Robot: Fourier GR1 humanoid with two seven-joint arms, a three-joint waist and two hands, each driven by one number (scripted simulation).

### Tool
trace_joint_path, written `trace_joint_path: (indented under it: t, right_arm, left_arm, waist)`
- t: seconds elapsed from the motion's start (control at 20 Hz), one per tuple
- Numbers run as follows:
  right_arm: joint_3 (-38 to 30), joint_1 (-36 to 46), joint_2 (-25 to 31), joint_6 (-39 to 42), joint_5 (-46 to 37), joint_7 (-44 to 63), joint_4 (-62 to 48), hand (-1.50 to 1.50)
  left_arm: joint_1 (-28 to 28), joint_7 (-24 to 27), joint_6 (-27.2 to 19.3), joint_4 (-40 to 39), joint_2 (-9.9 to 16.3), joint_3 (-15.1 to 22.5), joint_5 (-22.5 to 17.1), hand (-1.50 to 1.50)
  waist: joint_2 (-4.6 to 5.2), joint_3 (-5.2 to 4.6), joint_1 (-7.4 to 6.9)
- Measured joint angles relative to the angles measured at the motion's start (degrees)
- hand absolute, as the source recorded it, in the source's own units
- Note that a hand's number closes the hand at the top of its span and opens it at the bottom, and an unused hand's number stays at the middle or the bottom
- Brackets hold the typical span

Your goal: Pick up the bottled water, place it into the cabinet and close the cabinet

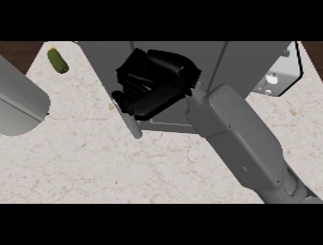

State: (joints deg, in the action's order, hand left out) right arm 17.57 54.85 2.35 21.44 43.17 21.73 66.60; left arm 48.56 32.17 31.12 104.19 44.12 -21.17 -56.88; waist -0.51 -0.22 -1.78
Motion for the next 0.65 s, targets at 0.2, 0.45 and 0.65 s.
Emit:
trace_joint_path:
  t: [0.2, 0.45, 0.65]
  right_arm:
    - [-0.56, 1.41, -0.72, -0.39, -1.59, -1.69, -1.49, -1.5]
    - [-0.61, 2.2, -1.27, -2.73, -4.25, -3.71, -2.12, -1.5]
    - [-0.62, 2.81, -1.62, -4.5, -5.24, -3.85, -2.25, -1.5]
  left_arm:
    - [-1.01, -1.04, 0.12, 0.23, -0.45, -0.18, 0.12, -1.5]
    - [-1.97, -1.7, 0.45, -0.09, -1.31, -0.15, 0.78, -1.5]
    - [-3.17, -2.4, 0.41, 0.48, -1.58, 0.41, 1.52, -1.5]
  waist:
    - [0.34, -0.19, -0.16]
    - [0.49, -0.36, -0.29]
    - [0.59, -0.32, -0.16]
